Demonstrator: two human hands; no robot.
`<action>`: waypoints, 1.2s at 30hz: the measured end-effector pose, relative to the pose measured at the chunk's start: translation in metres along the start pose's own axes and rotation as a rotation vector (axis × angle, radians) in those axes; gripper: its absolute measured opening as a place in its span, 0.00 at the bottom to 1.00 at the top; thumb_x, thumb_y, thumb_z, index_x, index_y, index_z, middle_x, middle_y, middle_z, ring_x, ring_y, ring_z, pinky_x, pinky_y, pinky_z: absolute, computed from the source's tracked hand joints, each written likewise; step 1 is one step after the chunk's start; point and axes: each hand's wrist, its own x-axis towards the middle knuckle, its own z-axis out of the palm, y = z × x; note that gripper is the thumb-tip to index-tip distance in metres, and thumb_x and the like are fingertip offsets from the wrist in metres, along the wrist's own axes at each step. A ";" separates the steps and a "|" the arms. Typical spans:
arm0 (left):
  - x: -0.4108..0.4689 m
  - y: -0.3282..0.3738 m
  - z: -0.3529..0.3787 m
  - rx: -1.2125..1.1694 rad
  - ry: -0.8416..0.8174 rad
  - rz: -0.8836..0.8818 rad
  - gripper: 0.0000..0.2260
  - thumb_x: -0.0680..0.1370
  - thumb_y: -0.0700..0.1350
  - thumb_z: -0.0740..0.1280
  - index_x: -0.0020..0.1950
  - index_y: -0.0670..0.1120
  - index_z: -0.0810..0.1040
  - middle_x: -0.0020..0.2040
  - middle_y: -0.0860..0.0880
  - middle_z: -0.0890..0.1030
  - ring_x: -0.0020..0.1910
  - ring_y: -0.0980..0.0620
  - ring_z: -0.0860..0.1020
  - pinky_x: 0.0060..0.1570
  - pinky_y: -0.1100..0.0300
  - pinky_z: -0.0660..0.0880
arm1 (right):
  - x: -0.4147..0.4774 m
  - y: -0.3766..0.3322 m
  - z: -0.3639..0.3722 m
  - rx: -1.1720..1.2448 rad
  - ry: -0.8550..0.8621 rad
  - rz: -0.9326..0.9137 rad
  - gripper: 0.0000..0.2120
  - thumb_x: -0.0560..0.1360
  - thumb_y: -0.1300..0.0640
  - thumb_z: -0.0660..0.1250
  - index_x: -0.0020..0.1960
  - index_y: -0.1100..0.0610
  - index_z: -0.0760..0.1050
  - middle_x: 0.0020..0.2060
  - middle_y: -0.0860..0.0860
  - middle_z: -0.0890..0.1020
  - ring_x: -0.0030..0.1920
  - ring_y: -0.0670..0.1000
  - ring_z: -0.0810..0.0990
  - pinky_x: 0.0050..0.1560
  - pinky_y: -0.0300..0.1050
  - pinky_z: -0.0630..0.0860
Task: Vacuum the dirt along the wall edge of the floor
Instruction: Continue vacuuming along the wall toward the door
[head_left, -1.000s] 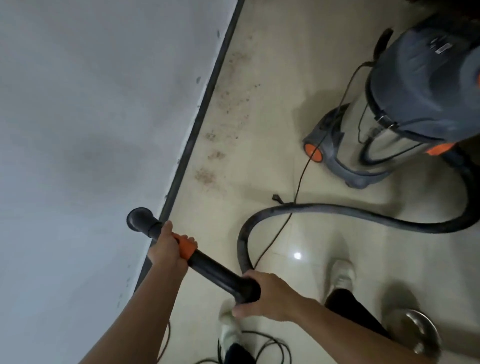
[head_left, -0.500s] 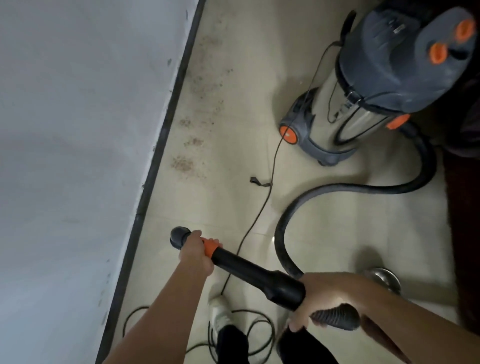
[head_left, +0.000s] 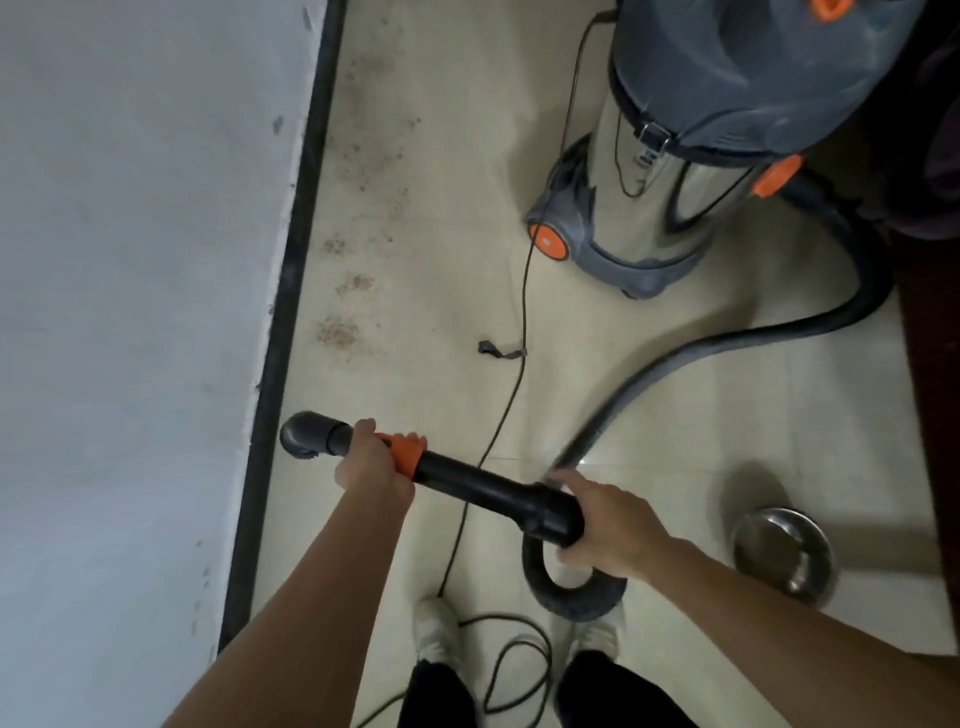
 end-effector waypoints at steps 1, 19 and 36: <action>0.000 0.009 0.007 -0.018 0.009 0.035 0.11 0.77 0.44 0.69 0.51 0.41 0.70 0.36 0.44 0.75 0.29 0.48 0.75 0.32 0.50 0.80 | 0.004 -0.010 0.004 0.049 0.042 -0.057 0.44 0.62 0.43 0.74 0.73 0.37 0.57 0.57 0.42 0.81 0.54 0.50 0.81 0.47 0.41 0.72; 0.271 0.077 -0.050 0.986 -0.307 0.491 0.16 0.81 0.52 0.62 0.52 0.38 0.74 0.47 0.37 0.79 0.41 0.44 0.77 0.44 0.52 0.76 | 0.205 -0.089 0.147 0.668 0.541 0.402 0.13 0.74 0.44 0.71 0.45 0.54 0.77 0.34 0.52 0.83 0.35 0.53 0.82 0.42 0.53 0.82; 0.533 0.016 -0.092 1.908 -0.189 1.249 0.21 0.82 0.52 0.57 0.73 0.43 0.64 0.73 0.41 0.63 0.70 0.43 0.64 0.66 0.51 0.65 | 0.316 -0.010 0.231 0.341 0.715 0.176 0.10 0.76 0.48 0.68 0.44 0.52 0.71 0.30 0.50 0.81 0.30 0.51 0.80 0.30 0.44 0.70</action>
